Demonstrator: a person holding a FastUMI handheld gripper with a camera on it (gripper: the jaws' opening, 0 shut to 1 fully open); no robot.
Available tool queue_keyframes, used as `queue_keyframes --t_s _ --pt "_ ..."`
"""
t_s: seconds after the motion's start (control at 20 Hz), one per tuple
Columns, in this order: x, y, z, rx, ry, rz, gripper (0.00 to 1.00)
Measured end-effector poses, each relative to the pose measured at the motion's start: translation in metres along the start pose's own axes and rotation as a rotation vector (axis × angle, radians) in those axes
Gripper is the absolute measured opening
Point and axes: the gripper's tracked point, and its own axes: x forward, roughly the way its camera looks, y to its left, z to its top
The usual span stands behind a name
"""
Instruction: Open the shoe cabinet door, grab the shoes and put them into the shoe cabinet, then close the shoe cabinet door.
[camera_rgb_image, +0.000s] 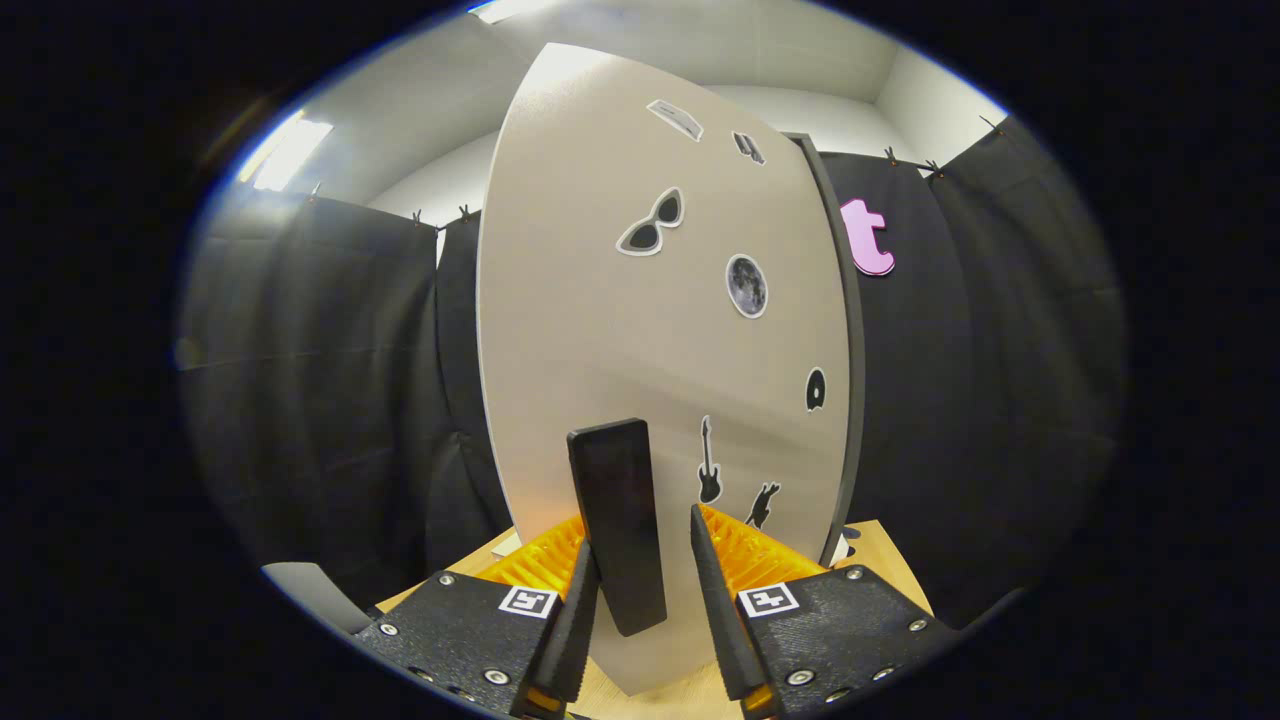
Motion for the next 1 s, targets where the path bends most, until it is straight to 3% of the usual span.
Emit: queue_keyframes --t_s 1.0 --pt "0.107 0.056 0.003 0.003 -0.018 0.045 0.55"
